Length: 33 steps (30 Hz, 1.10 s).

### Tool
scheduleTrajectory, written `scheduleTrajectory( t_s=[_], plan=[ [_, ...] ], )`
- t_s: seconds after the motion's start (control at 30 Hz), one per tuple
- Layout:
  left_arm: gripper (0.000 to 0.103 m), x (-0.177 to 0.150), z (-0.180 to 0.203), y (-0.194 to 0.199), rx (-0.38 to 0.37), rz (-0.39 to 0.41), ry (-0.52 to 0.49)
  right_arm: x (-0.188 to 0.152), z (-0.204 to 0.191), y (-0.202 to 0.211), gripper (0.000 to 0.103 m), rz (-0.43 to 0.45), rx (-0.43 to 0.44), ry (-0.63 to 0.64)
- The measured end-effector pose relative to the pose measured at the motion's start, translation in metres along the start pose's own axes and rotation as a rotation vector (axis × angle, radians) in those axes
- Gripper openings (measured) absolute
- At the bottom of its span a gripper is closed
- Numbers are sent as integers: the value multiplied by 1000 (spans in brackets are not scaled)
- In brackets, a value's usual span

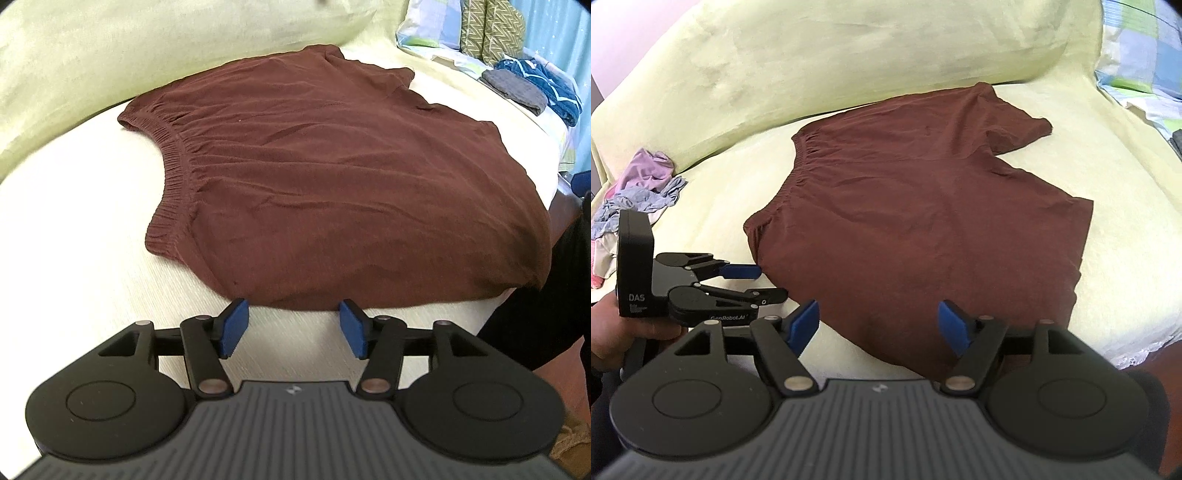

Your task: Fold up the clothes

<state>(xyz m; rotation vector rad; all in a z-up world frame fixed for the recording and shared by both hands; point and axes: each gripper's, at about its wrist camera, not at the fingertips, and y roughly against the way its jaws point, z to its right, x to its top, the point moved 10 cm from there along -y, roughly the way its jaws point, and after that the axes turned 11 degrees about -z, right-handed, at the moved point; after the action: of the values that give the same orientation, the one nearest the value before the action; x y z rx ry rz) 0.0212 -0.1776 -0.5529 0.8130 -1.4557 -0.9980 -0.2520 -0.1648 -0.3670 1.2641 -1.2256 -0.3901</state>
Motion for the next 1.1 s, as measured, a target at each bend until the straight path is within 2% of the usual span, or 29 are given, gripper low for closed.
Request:
scheduleTrajectory(
  t_s=[0.27, 0.37, 0.47, 0.7, 0.73, 0.77, 0.87, 1.0, 1.1],
  plan=[
    [58, -3, 2, 9, -5, 11, -6, -2, -5, 6, 68, 8, -12, 8],
    [58, -1, -2, 24, -8, 59, 10, -3, -5, 10, 68, 15, -17, 10],
    [58, 1, -12, 36, -22, 108, 31, -3, -5, 15, 85, 31, -26, 15],
    [56, 13, -52, 40, -5, 135, 74, 2, 3, 7, 86, 24, -9, 14],
    [50, 16, -61, 37, -13, 131, 97, 3, 4, 4, 86, 17, -7, 12],
    [40, 18, -70, 33, -21, 126, 122, 4, 5, 1, 86, 10, -5, 13],
    [27, 21, -87, 21, -55, 109, 173, 11, 7, -19, 86, -24, 2, 11],
    [26, 23, -104, 4, -152, 88, 248, 23, 3, -40, 86, -45, 19, 10],
    [28, 25, -112, 1, -255, 101, 335, 29, -4, -54, 86, -63, 33, 21]
  ],
)
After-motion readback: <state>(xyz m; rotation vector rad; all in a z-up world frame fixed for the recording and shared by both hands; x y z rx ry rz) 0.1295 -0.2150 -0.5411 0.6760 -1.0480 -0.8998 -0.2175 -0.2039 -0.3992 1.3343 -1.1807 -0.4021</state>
